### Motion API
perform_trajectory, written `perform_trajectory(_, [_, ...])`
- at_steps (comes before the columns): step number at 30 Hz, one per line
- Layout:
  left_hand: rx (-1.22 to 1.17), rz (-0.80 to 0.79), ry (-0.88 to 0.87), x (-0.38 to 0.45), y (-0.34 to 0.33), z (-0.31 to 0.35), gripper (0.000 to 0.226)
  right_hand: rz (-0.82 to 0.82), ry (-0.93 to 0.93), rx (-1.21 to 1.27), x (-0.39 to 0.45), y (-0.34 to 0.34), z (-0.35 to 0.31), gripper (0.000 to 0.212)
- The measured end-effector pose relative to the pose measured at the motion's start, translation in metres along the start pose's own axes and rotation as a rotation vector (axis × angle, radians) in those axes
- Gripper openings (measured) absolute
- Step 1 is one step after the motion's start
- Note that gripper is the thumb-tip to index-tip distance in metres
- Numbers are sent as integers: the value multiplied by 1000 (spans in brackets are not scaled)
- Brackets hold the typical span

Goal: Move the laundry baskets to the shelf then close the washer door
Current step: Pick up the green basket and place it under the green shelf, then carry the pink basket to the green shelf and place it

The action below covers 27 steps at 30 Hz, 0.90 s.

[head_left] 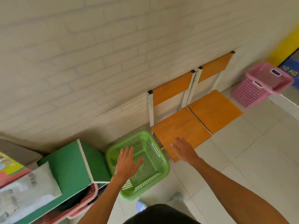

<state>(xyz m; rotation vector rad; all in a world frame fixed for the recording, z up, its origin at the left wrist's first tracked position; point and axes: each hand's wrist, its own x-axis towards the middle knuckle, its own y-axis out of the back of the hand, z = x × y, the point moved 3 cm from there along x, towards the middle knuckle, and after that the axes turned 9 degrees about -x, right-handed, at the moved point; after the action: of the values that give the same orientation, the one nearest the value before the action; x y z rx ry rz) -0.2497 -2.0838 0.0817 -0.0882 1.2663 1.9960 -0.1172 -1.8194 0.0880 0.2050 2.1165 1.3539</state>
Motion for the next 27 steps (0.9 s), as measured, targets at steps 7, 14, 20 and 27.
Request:
perform_trajectory(7, [150,-68,-294,59,10,136,95,175,-316,104,-54,74,125,58])
perform_trajectory(14, [266,-122,-510,99,-40,293,102,316,-509,159,-119,121,271,59])
perform_trajectory(20, [252,-173,-591,113,-129,449,85,383,-580,134,-166,170,413,58])
perform_trajectory(27, [289,-198,-690,135,-196,609,85,404,-643,88,-190,229,552,60])
